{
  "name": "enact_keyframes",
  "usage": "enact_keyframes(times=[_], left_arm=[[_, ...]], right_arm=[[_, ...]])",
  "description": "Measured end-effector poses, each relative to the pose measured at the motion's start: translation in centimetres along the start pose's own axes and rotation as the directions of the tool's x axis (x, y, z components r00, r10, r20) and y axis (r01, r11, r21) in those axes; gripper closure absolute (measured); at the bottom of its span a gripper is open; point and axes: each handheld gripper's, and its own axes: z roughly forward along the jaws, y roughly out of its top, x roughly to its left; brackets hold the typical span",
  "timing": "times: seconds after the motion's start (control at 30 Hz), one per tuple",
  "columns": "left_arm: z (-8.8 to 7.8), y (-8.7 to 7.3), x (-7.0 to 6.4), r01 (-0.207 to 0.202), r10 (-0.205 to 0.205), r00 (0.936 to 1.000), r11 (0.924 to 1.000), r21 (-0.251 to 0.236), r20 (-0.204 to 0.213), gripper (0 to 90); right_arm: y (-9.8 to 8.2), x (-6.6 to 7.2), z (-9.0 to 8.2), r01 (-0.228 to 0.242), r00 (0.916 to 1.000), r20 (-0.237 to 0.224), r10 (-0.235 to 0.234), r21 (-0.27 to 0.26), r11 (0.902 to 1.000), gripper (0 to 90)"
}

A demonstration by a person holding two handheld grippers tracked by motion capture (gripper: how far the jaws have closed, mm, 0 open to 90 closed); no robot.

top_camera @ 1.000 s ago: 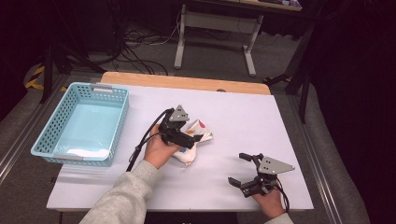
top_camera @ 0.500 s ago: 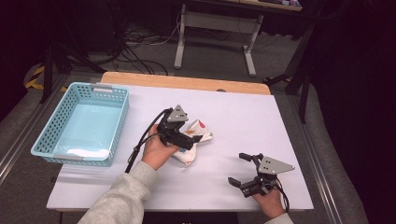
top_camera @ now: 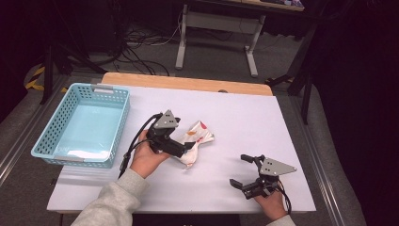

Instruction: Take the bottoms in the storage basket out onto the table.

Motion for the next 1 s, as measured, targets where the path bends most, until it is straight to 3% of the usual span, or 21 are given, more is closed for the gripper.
enact_keyframes(times=[0.43,0.77,1.0], left_arm=[[-2.4,-2.1,-0.5,0.008,-0.008,1.0000,0.9998,-0.018,0.006,2.2],[-3.7,-5.3,-0.5,0.051,-0.051,0.9987,0.9975,-0.048,0.008,1.8],[-3.9,-7.2,-0.8,0.054,-0.053,0.9985,0.9969,-0.058,0.016,1.3]], right_arm=[[0.0,0.0,0.0,-0.001,1.0000,0.001,0.001,0.001,1.0000,1.9],[0.0,0.1,0.1,0.007,1.0000,-0.002,-0.007,0.005,1.0000,1.9],[0.0,0.1,0.1,0.008,1.0000,-0.003,-0.008,0.005,1.0000,2.0]])
